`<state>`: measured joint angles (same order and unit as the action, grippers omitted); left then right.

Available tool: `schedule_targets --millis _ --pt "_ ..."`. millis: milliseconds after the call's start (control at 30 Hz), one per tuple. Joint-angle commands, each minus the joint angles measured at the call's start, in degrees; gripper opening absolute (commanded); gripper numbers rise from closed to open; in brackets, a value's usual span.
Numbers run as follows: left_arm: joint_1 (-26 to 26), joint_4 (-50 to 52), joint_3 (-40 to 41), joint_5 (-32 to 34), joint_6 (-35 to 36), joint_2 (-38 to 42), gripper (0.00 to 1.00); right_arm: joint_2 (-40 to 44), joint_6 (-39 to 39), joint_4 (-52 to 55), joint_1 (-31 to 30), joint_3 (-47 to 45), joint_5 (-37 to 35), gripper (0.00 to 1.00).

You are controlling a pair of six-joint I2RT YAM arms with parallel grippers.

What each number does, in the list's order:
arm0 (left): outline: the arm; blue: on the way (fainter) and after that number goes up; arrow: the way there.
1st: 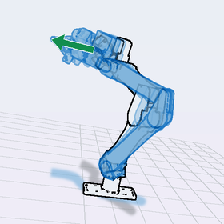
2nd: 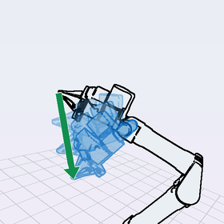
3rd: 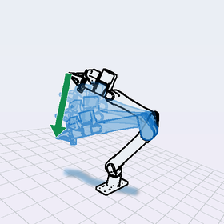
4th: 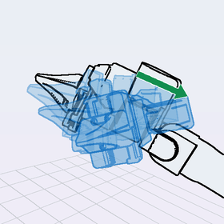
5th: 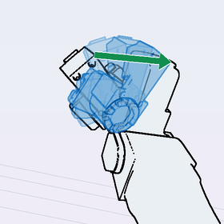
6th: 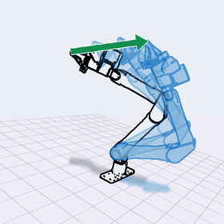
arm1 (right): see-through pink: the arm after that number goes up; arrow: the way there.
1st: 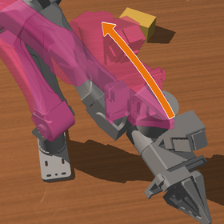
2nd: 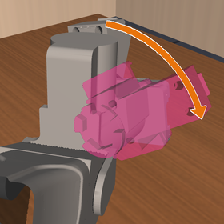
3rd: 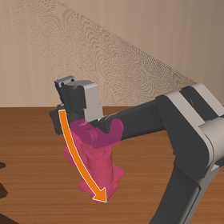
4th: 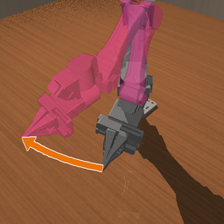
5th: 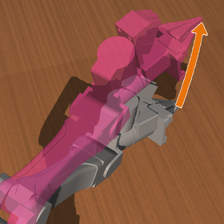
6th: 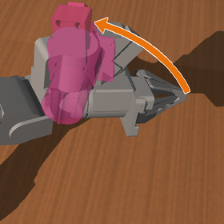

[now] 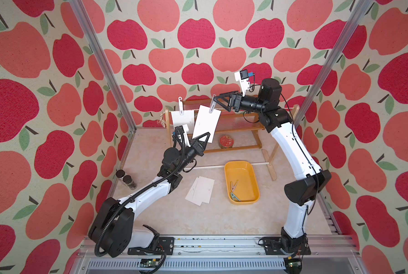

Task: Remove the postcards from the strings
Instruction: Remove the clamp from the clothesline.

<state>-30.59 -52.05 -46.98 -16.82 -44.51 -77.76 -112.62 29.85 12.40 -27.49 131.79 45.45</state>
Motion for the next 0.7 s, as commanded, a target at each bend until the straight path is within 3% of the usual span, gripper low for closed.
schedule_targets --millis 0,267,433,667 --pt "0.5 -2.4 -1.7 -1.2 -1.1 -0.8 0.00 -2.4 3.4 -3.1 -0.9 3.8 3.5 0.94" --pt "0.8 -2.8 -1.6 -1.5 -1.9 -1.3 0.00 -6.0 6.2 -5.3 -2.2 7.5 8.4 0.87" --pt "1.1 -4.3 -1.2 -1.8 -3.8 -1.6 0.00 -3.9 9.1 -11.6 -2.1 3.3 10.8 0.80" --pt "1.2 -6.4 -1.0 -2.6 -6.0 -2.1 0.00 0.4 6.8 -13.1 -1.9 -3.8 10.8 0.71"
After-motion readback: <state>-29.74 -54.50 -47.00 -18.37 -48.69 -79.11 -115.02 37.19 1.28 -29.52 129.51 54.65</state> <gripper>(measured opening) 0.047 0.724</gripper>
